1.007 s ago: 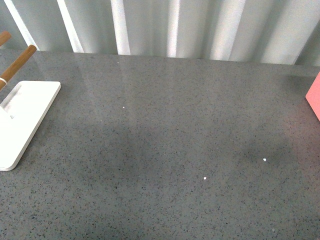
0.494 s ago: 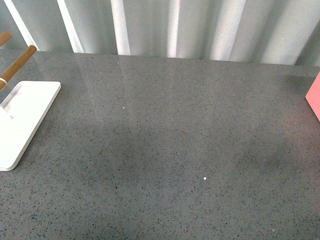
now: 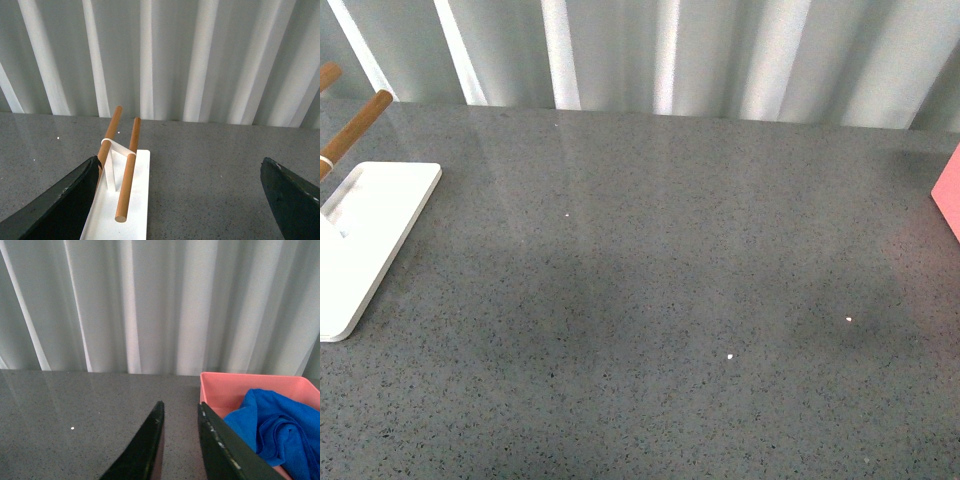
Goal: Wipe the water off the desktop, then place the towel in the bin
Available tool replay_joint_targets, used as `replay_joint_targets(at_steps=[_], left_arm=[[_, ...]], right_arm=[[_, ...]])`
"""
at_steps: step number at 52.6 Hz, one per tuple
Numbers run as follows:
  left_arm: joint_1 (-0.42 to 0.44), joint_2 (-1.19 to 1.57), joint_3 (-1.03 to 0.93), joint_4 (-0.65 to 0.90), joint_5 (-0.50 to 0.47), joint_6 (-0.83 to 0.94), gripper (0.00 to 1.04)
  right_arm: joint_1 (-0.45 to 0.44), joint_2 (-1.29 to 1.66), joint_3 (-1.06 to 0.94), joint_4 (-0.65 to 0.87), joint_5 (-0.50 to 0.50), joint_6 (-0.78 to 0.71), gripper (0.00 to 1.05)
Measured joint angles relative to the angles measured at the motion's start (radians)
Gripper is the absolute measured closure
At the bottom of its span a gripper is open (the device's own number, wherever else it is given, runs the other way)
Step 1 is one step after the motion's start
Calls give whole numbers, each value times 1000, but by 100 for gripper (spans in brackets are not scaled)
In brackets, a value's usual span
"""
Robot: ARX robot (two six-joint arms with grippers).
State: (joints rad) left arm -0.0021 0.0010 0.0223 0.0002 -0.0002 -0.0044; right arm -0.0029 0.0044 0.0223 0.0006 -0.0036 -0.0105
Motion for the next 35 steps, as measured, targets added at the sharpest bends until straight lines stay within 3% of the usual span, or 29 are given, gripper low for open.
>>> replay_joint_targets(at_steps=[13,22,35], left_arm=[[0,0,0,0,0,0,7],[0,0,0,0,0,0,7],[0,0,0,0,0,0,7]], right_arm=[[0,-1,0,0,0,0,33],[0,-1,0,0,0,0,7],[0,-1,0,0,0,1,7]])
